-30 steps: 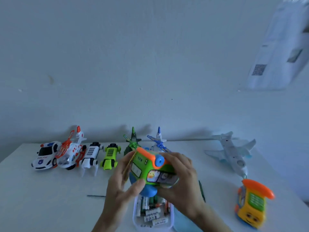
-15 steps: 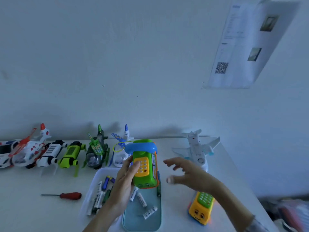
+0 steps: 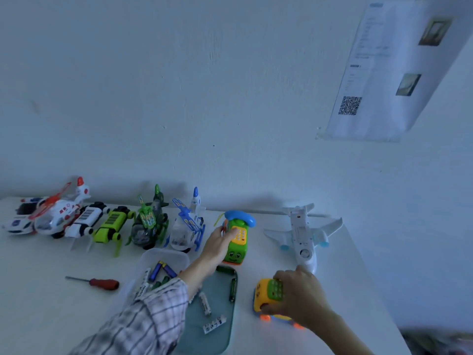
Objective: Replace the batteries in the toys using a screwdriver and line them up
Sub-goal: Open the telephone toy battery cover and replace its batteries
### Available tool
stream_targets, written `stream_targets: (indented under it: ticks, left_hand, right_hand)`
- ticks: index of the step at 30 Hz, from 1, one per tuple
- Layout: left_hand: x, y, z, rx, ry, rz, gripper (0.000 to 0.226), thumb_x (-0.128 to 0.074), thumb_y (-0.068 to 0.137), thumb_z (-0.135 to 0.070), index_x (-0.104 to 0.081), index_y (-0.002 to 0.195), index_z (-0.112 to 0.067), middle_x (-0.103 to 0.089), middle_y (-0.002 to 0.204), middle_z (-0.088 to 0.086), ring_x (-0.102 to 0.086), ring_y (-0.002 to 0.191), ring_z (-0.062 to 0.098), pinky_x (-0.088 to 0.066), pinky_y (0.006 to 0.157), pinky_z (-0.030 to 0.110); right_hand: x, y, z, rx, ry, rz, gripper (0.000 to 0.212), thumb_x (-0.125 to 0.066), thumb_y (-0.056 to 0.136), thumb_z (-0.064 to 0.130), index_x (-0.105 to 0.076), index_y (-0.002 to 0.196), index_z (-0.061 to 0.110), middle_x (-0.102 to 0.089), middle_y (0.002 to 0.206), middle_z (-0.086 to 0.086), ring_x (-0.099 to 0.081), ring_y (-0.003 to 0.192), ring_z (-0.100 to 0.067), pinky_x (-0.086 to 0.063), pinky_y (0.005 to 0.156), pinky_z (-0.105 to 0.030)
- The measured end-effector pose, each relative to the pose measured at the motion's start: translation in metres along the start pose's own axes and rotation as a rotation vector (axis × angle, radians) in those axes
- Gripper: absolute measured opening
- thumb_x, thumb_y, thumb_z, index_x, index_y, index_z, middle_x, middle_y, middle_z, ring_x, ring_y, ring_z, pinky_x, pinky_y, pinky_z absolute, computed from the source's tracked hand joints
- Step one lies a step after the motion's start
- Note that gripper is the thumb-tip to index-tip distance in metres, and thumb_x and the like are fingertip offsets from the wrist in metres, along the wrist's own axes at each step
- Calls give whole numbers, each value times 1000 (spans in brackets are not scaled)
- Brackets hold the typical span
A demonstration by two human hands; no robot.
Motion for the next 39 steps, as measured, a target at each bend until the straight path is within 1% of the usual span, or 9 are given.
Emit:
stream_targets:
  ticks: [4, 9, 15, 19, 24, 27, 32, 36, 39]
  left_hand:
    - [12, 17, 1, -22, 141, -58, 12, -56, 96, -30, -58, 93, -18, -67, 94, 10, -65, 83, 21, -51, 76, 34]
    - [30, 22, 4, -41, 274, -209, 37, -40, 89, -40, -56, 73, -11, -56, 66, 5, -54, 59, 15, -37, 52, 25]
    - [35, 22, 8, -83, 429, -204, 45, -41, 89, -48, -57, 103, -9, -66, 91, 11, -62, 86, 25, -49, 82, 43]
    - [26, -11, -9, -68, 474, -52, 48, -47, 79, -56, -53, 112, -21, -66, 98, 4, -62, 90, 21, -48, 86, 41]
    - [26, -78, -33, -120, 239, 196, 82, -58, 67, -72, -40, 139, -39, -53, 137, -15, -47, 126, 5, -35, 108, 33]
    - [46, -116, -44, -172, 88, 218, 72, -67, 73, -62, -45, 137, -37, -58, 130, -20, -50, 124, 2, -40, 104, 31]
    - [113, -156, -45, -139, -245, 47, 51, -75, 81, -20, -54, 127, -18, -72, 110, 3, -69, 100, 21, -56, 76, 28]
    - [203, -177, -31, -168, -168, -192, 72, -81, 58, -38, -57, 123, -21, -73, 103, -3, -70, 94, 17, -57, 72, 25]
    - [268, -195, -21, -170, 0, -411, 74, -83, 46, -53, -57, 111, -27, -72, 94, -15, -70, 84, 8, -55, 67, 21]
  right_hand:
    - [-3, 8, -2, -216, 164, -184, 65, -61, 57, 73, -57, 106, 30, -62, 98, 8, -50, 102, -22, -38, 76, -32]
    - [-7, 22, 7, -231, 318, -223, 61, -67, 66, 63, -56, 116, 30, -58, 105, 6, -45, 100, -23, -33, 73, -29]
    - [-2, 23, 1, -330, 496, -244, 62, -75, 61, 59, -62, 114, 30, -64, 101, 6, -52, 101, -18, -42, 73, -27]
    - [23, 11, -7, -407, 748, -341, 51, -81, 58, 57, -65, 99, 30, -62, 80, 13, -57, 72, -8, -41, 57, -24]
    - [60, 4, 24, -296, 1193, -413, 39, -87, 62, 34, -67, 93, 23, -71, 80, 6, -67, 73, -11, -56, 63, -34]
    - [71, 3, 83, -126, 1549, -298, 32, -82, 67, 20, -67, 93, 9, -74, 80, -6, -70, 66, -15, -52, 49, -24]
    - [56, 9, 189, 64, 1890, -85, 29, -63, 80, 18, -61, 103, 0, -71, 97, -18, -70, 87, -31, -58, 73, -38]
    - [32, 21, 263, 134, 1781, 77, 27, -53, 93, 24, -61, 108, 3, -71, 101, -15, -68, 93, -30, -56, 74, -37]
    - [3, 35, 292, 5, 1621, 38, 27, -53, 93, 33, -63, 97, 8, -69, 90, -8, -65, 81, -19, -51, 71, -30]
Point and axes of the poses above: each hand's wrist, its own y-axis towards the middle knuckle, its own x-axis out of the back of the hand, z = x × y, the point moved 8 cm from there along y, towards the middle knuckle
